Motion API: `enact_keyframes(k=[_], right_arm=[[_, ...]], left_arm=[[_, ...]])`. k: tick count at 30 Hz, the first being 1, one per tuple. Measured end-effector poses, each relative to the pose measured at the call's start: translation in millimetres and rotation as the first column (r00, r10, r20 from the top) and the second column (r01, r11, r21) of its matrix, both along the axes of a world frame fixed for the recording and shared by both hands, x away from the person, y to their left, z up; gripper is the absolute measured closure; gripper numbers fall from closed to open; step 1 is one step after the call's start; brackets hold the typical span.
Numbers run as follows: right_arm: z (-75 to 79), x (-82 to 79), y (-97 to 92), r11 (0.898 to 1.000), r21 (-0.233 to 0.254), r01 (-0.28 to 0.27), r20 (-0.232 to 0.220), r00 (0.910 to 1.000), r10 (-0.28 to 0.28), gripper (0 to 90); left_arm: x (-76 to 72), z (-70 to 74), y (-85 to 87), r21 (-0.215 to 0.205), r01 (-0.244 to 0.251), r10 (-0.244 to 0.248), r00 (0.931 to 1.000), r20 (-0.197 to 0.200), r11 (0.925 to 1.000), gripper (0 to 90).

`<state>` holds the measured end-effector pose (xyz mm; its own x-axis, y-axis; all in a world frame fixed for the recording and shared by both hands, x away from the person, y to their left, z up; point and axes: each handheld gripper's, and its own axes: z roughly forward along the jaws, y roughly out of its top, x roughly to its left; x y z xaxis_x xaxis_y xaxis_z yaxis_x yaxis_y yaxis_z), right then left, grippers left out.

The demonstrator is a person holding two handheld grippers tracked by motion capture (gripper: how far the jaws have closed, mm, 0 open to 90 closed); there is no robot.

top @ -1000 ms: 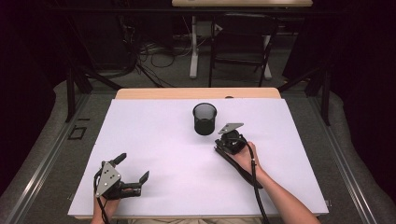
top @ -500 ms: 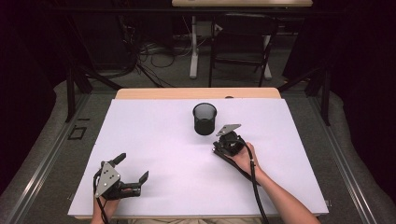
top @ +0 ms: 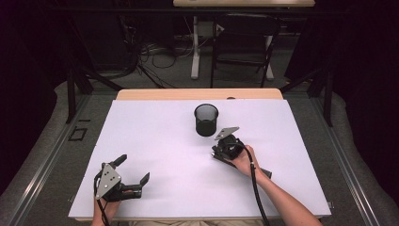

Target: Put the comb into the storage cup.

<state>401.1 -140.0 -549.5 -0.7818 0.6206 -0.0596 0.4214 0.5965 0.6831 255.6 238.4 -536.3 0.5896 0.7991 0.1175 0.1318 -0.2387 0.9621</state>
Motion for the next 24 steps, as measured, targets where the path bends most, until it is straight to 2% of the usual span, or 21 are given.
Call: enact_keyframes(k=[24], right_arm=[[1.5, -13.4, 12.3, 0.997, -0.023, -0.072, -0.027, 0.9971, 0.072, 90.0]], left_arm=[[-0.3, 0.1, 0.7, 0.000, 0.001, -0.001, 1.0000, 0.000, 1.0000, 0.5]])
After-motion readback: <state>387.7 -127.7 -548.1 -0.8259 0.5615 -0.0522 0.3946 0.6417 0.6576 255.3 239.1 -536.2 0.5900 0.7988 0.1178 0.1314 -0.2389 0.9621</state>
